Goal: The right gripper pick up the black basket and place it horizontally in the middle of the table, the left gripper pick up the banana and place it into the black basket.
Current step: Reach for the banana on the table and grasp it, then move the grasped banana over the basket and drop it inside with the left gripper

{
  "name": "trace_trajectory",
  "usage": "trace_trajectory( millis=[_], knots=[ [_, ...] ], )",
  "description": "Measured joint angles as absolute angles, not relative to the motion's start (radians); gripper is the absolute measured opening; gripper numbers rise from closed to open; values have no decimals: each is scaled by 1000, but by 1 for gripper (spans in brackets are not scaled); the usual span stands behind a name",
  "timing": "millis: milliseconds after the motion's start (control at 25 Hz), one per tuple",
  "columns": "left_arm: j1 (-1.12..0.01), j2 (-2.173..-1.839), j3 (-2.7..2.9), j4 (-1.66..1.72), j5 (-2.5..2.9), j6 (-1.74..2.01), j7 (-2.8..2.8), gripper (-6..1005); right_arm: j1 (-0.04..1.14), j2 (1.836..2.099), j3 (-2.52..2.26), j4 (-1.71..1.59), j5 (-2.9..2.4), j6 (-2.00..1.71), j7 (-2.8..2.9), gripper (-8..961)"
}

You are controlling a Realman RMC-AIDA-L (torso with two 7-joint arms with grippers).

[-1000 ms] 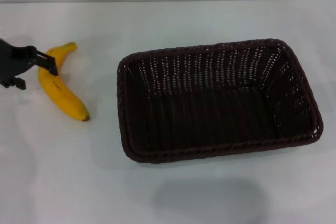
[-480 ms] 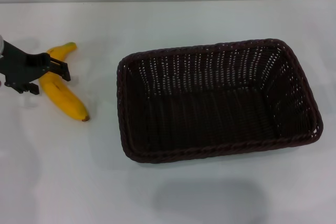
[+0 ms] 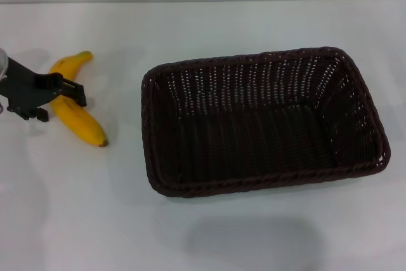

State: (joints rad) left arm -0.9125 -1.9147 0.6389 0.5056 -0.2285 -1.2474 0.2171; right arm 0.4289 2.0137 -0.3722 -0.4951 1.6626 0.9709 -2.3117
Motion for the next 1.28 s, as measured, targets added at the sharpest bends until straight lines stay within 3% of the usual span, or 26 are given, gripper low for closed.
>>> trace_trajectory(
  millis=[400, 680, 800, 840, 1080, 1280],
  knots=[
    [-909, -1908, 643, 509, -240, -1239, 218, 811, 429, 2014, -365, -480, 1664, 971, -2311, 745],
    [-917, -1902, 641, 559, -282, -1235, 257, 587, 428, 2014, -367, -479, 1664, 972, -2310, 745],
    [-913, -1885, 640, 596, -389, -1248, 301, 531, 428, 2013, -367, -478, 1664, 976, -2310, 745],
    [-910, -1865, 639, 604, -496, -1263, 340, 513, 428, 2013, -365, -479, 1664, 977, -2309, 745],
    [-908, -1819, 643, 645, -744, -1364, 447, 516, 428, 2013, -371, -485, 1664, 978, -2288, 745],
    [-988, -1811, 656, 678, -779, -1522, 552, 518, 439, 2012, -373, -487, 1664, 980, -2286, 745]
  ],
)
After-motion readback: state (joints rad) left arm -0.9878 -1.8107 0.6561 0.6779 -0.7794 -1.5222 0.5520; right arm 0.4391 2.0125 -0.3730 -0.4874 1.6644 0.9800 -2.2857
